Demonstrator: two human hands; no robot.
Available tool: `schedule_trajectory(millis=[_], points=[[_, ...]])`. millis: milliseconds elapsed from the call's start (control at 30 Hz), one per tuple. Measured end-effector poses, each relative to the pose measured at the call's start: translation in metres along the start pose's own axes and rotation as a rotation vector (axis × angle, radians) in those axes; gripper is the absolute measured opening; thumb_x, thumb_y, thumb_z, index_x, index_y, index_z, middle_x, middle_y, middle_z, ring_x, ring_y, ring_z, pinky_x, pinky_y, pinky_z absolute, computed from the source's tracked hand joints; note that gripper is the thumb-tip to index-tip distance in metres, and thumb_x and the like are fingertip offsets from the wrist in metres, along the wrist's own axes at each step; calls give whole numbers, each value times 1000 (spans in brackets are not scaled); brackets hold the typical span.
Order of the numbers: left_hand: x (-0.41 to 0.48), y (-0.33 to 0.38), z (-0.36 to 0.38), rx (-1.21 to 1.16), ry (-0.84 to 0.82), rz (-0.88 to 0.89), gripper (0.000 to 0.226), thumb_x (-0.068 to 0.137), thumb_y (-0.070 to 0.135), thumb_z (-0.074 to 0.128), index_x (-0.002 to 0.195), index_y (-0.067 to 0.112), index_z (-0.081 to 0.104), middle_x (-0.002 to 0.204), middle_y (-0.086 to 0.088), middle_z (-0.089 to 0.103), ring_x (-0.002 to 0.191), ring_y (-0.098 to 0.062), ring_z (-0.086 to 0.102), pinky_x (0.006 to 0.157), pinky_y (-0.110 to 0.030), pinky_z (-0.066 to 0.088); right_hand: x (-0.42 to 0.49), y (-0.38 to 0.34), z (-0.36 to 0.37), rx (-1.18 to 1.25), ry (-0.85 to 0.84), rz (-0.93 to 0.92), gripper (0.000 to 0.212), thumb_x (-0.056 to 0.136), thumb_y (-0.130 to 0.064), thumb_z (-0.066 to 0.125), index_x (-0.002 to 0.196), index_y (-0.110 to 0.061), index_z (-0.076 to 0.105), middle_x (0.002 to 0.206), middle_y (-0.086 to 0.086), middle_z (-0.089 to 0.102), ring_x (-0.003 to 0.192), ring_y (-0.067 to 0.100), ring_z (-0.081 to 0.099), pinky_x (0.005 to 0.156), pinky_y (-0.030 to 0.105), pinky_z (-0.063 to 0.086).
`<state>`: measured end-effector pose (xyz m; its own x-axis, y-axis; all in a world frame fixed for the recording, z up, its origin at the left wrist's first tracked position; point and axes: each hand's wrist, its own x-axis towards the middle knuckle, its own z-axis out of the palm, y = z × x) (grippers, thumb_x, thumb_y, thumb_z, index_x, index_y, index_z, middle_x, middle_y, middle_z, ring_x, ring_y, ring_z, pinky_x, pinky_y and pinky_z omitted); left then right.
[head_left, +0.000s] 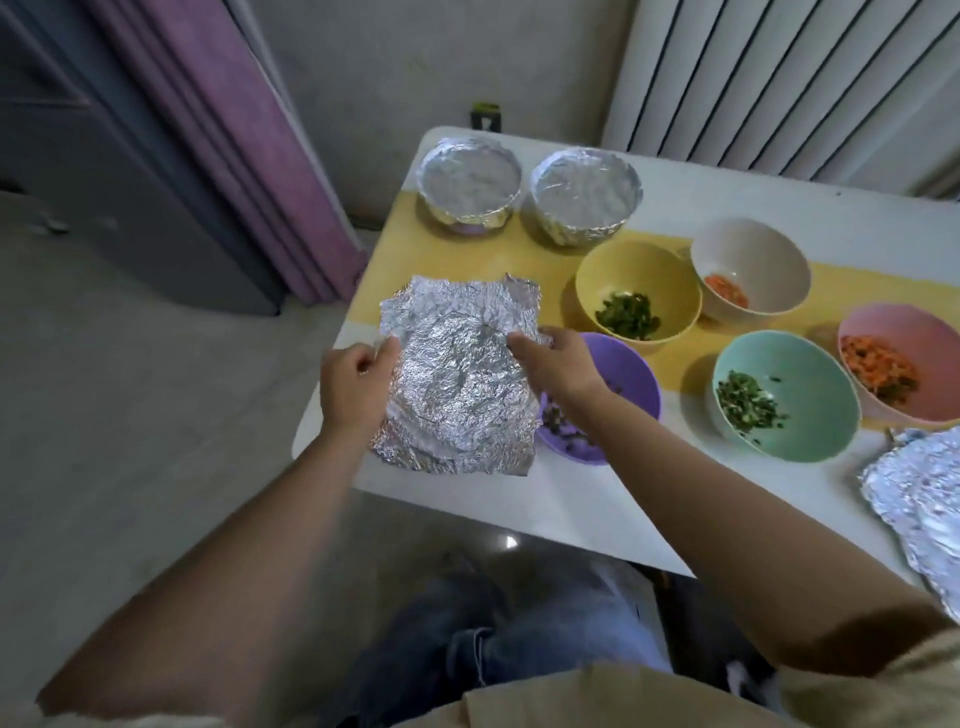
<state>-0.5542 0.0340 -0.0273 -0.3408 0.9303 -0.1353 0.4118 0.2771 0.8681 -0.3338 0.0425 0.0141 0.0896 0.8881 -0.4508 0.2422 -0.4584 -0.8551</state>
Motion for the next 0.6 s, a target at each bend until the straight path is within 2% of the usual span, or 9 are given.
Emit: schedule_trajectory(millis=[33,100,167,200,233,300,367,500,600], points=[[3,-9,-4,3,6,-42,61,75,64,55,57,9,39,67,-13,39,59,-20,38,55,-34,37,2,-1,8,-18,-6,12,66,95,-31,61,145,3,34,98,22,67,78,28,65,78,43,52],[5,-16,-8,11,-3,-127,54,79,61,56,56,14,39,72,-14,42,60,-23,45,57,-38,45,12,3,21,-81,-9,13,60,93,-34,61,139,0,44,102,20,67,78,24,60,87,45,52],[5,-17,-7,52,-37,-195,50,91,49,53,58,17,35,65,-6,39,60,-24,40,55,-35,35,23,5,28,-174,-12,-2,27,90,-36,60,107,-14,60,92,15,64,71,22,56,84,45,51],[6,-18,-4,75,-53,-235,48,95,44,50,60,17,33,63,-3,36,59,-23,36,55,-34,28,29,5,31,-222,-11,-4,17,89,-36,60,90,-19,55,84,12,60,64,19,51,77,40,49],[6,-21,-2,88,-76,-282,47,98,43,47,62,17,32,63,-1,34,59,-21,34,56,-33,26,32,2,32,-274,-11,-3,20,89,-33,59,79,-19,49,75,9,56,59,17,46,69,35,44],[6,-25,1,87,-114,-339,45,99,45,44,66,17,34,64,-1,35,59,-20,36,62,-33,32,38,1,33,-345,-7,4,31,91,-23,57,65,-16,42,63,6,44,59,18,38,60,30,30],[7,-29,4,67,-113,-360,44,98,44,45,66,17,33,63,-1,34,57,-19,35,65,-33,35,45,4,33,-365,-12,31,34,90,-18,57,61,-14,40,60,5,39,61,17,37,58,29,25],[8,-32,5,98,-84,-351,42,98,43,47,68,15,37,62,-1,36,57,-19,36,53,-32,25,53,8,36,-376,-23,36,32,91,-20,58,61,-15,46,62,5,51,60,18,44,62,28,34],[14,-33,4,129,-38,-350,39,97,42,49,74,10,43,65,-1,42,62,-21,41,53,-32,26,56,9,38,-396,-25,22,34,90,-22,60,60,-18,45,60,4,52,55,17,44,56,28,32]])
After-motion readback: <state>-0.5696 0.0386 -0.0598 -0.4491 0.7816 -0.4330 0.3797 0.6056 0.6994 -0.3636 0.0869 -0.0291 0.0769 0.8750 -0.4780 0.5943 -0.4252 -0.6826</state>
